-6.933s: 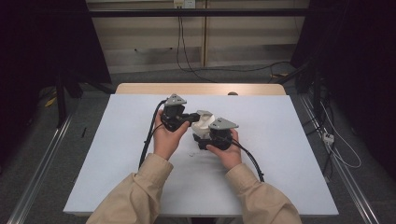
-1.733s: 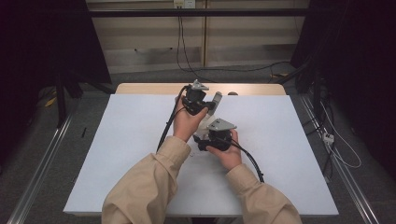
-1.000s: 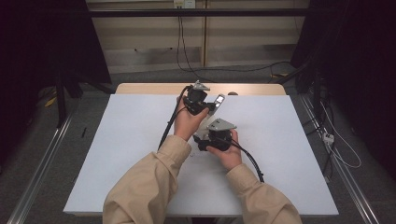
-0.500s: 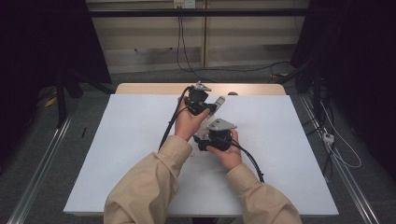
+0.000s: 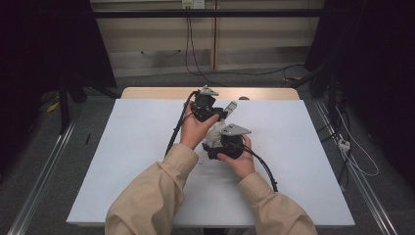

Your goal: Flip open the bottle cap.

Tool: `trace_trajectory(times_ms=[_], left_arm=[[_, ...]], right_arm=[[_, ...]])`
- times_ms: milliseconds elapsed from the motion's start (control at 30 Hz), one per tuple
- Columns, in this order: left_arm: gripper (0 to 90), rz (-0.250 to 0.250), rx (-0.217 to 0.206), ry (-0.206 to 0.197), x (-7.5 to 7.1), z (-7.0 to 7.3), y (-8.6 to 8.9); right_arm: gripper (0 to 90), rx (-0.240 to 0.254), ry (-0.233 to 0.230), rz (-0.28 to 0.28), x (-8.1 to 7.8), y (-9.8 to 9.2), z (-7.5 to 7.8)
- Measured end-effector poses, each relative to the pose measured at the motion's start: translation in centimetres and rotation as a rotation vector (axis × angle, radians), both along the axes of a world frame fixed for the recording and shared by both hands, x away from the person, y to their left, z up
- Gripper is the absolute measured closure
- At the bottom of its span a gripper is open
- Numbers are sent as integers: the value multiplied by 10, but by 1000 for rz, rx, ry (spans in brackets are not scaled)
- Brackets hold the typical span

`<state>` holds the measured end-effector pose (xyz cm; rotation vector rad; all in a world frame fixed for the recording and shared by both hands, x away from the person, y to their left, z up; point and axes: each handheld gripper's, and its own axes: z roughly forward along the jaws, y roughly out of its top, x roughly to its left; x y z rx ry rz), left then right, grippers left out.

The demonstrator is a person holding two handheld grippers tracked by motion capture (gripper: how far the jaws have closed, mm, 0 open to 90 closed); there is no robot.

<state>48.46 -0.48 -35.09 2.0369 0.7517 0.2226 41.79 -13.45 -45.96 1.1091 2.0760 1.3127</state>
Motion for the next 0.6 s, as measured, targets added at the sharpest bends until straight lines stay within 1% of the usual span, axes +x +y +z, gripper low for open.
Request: trace_trajectory(times_ms=[67,133,167,200,233,267,300,333,367,433,500,567,600], left_arm=[[633,7,-6,-10,-2,4,3],[583,-9,-4,-12,-4,7,6],[529,-14,-2,-10,-5,8,8],[460,-16,-3,-5,-7,9,11],[426,-21,-10,0,-9,9,14],[417,-28,-15,8,-10,9,18],[390,-30,-23,9,-12,9,21],[342,-33,-15,12,-13,8,25],[309,-37,-11,15,-15,8,29],[295,-44,-18,17,-18,5,37],[253,-42,-22,10,-22,4,46],[235,-48,-32,20,-25,3,54],[223,-52,-28,21,-27,3,59]], right_arm=[[75,4,8,8,-1,-2,2],[71,7,7,7,-4,-4,4],[77,11,-6,6,-5,-6,5],[73,14,-10,2,-7,-9,5],[67,14,-4,4,-8,-11,5],[59,13,1,5,-9,-13,5],[58,11,4,4,-10,-17,4],[59,11,11,-3,-12,-20,5],[58,16,9,-4,-14,-24,5],[54,30,8,-6,-19,-31,7],[55,33,6,2,-23,-37,10],[60,43,9,4,-27,-41,12],[63,45,8,1,-29,-43,13]])
